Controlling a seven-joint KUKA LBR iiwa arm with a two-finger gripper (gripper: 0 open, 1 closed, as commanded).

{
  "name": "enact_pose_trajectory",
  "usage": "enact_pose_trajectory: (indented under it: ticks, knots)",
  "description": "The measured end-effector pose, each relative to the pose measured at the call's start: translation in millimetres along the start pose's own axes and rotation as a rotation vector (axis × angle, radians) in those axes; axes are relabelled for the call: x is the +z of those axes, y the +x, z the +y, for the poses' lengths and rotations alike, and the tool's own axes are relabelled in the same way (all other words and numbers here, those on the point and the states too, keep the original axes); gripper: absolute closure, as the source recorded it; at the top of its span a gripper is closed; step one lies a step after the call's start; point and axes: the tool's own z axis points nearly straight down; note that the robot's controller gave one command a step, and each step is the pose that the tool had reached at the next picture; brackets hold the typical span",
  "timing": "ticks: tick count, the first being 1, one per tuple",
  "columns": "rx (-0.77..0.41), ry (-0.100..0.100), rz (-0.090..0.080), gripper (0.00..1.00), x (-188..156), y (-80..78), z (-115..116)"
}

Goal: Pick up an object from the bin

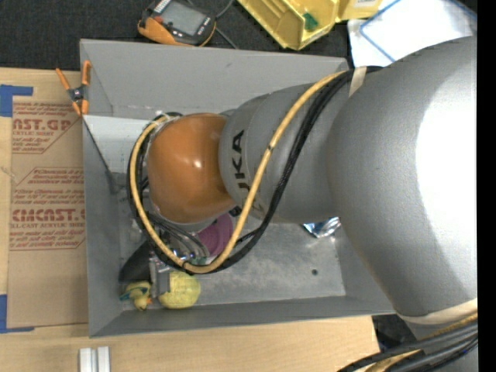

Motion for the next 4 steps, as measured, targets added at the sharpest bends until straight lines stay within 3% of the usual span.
enact_pose_trajectory:
  ticks: [1,2,3,4]
  knots:
    - [-0.346,-0.001,0.010,0.00,38.2,-13.4,-10.1]
    - [-0.126,-0.002,0.002,0.00,68.1,-14.2,-8.4]
    - [-0.561,-0.005,0.007,1.00,67.7,-32.0,-3.9]
    - [-0.561,-0.006,0.007,1.00,67.6,-32.1,-3.7]
